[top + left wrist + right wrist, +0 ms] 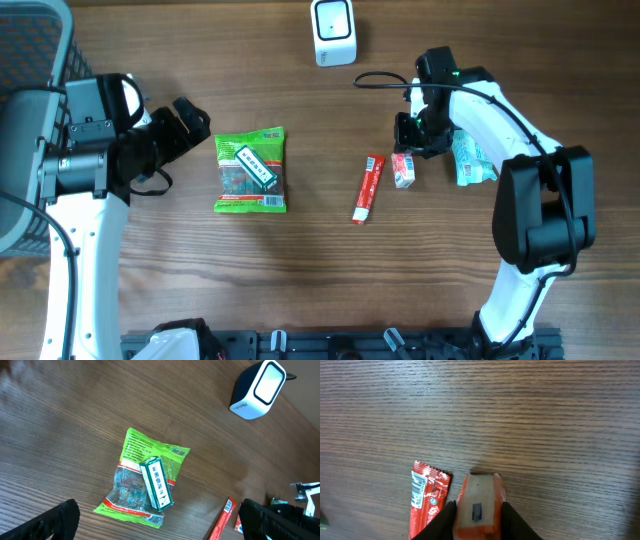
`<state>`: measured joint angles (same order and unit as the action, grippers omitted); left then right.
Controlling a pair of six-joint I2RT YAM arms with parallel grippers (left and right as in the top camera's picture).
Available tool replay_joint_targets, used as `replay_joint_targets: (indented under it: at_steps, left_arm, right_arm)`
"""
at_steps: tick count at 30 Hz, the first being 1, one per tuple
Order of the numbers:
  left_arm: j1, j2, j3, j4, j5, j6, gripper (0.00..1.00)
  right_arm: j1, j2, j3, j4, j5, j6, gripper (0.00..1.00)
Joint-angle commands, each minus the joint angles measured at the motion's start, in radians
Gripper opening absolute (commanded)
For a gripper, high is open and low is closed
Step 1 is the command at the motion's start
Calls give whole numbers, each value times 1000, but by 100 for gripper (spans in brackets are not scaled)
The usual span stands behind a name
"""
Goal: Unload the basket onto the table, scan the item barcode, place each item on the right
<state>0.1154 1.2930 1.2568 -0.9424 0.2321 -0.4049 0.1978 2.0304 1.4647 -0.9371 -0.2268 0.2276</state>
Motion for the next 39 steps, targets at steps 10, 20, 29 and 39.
replay_joint_targets:
  at_steps: [10, 20, 29, 39]
  left_arm:
    - [6, 3, 12, 3, -6, 9, 100]
    - [6, 3, 12, 2, -6, 9, 100]
    - [6, 3, 12, 3, -6, 9, 100]
    - [6, 3, 12, 3, -6, 9, 100]
  right_arm:
    - [2, -129, 14, -7, 81, 12, 25]
    - [18, -125, 14, -46, 176, 35, 25]
    - [82, -123, 4, -42, 362, 100, 24]
    - [220, -123, -123, 85, 631, 227, 25]
